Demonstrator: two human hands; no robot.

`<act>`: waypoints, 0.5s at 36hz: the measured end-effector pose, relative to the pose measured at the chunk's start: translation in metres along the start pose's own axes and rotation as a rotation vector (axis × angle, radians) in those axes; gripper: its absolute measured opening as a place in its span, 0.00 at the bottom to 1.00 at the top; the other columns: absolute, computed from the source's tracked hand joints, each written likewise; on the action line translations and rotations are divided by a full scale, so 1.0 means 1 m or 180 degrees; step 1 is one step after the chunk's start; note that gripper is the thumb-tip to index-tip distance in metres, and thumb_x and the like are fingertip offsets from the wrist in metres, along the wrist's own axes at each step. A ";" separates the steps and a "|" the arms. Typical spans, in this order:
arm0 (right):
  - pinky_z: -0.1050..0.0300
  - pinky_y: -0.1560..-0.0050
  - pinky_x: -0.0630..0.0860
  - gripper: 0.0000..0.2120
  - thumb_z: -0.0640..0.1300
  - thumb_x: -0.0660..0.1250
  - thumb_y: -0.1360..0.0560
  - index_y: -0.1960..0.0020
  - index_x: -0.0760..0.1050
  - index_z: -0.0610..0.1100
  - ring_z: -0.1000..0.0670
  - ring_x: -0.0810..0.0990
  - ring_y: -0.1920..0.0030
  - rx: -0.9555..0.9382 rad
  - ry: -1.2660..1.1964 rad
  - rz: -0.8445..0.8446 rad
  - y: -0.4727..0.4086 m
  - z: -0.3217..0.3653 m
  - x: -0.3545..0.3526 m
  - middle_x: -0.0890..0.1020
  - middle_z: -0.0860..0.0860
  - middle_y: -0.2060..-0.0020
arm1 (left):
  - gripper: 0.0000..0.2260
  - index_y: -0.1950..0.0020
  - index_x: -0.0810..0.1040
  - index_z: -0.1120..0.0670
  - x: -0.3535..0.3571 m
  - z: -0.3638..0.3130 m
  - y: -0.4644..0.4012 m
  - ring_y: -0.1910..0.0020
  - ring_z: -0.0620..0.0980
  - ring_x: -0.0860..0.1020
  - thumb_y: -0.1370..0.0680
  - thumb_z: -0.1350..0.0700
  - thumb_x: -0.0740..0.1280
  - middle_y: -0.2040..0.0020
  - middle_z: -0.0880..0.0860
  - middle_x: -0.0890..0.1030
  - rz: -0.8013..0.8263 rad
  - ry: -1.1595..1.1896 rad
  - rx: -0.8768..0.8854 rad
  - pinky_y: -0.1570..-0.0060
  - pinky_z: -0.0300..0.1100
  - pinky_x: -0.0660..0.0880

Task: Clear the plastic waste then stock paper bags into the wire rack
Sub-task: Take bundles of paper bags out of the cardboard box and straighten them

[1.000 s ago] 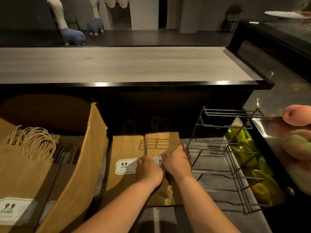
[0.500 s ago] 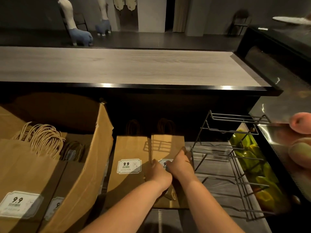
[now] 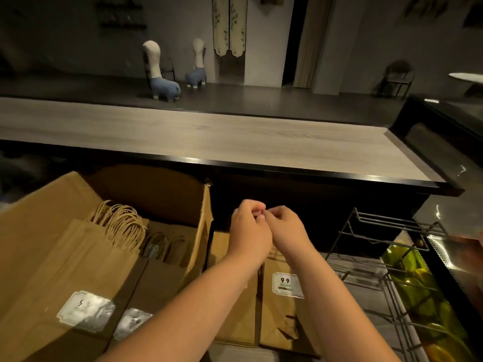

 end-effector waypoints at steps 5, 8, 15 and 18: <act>0.48 0.48 0.82 0.05 0.49 0.65 0.22 0.48 0.76 0.50 0.51 0.82 0.52 -0.0271 -0.0481 0.0241 0.012 0.061 0.031 0.83 0.51 0.53 | 0.08 0.44 0.71 0.47 -0.067 -0.033 -0.007 0.50 0.40 0.75 0.19 0.58 0.61 0.46 0.46 0.75 -0.0230 0.0239 0.0138 0.57 0.32 0.72; 0.47 0.47 0.82 0.04 0.49 0.65 0.22 0.48 0.76 0.51 0.51 0.82 0.51 -0.0314 -0.0646 0.0402 0.019 0.088 0.052 0.82 0.51 0.52 | 0.10 0.39 0.72 0.47 -0.107 -0.036 -0.008 0.46 0.46 0.77 0.20 0.56 0.63 0.44 0.48 0.77 -0.0109 0.0281 0.0031 0.45 0.44 0.77; 0.48 0.43 0.80 0.06 0.51 0.64 0.21 0.46 0.73 0.50 0.49 0.81 0.49 -0.0310 -0.0246 0.0790 0.034 0.130 0.127 0.80 0.49 0.51 | 0.10 0.38 0.74 0.50 -0.206 0.005 -0.018 0.47 0.49 0.78 0.20 0.54 0.63 0.44 0.51 0.78 -0.0006 0.0220 -0.0568 0.42 0.52 0.76; 0.46 0.43 0.80 0.09 0.50 0.64 0.20 0.43 0.73 0.46 0.45 0.81 0.48 -0.0125 -0.0023 0.1077 0.037 0.139 0.164 0.80 0.46 0.50 | 0.05 0.44 0.75 0.49 -0.247 0.038 -0.026 0.47 0.51 0.78 0.19 0.53 0.63 0.47 0.51 0.79 -0.0018 0.0097 -0.0943 0.41 0.53 0.75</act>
Point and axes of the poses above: each hand's wrist, its own y-axis away from the middle knuckle, its own x-axis out of the palm, z = x × y, the point moved 5 cm from there along -y, towards the middle knuckle
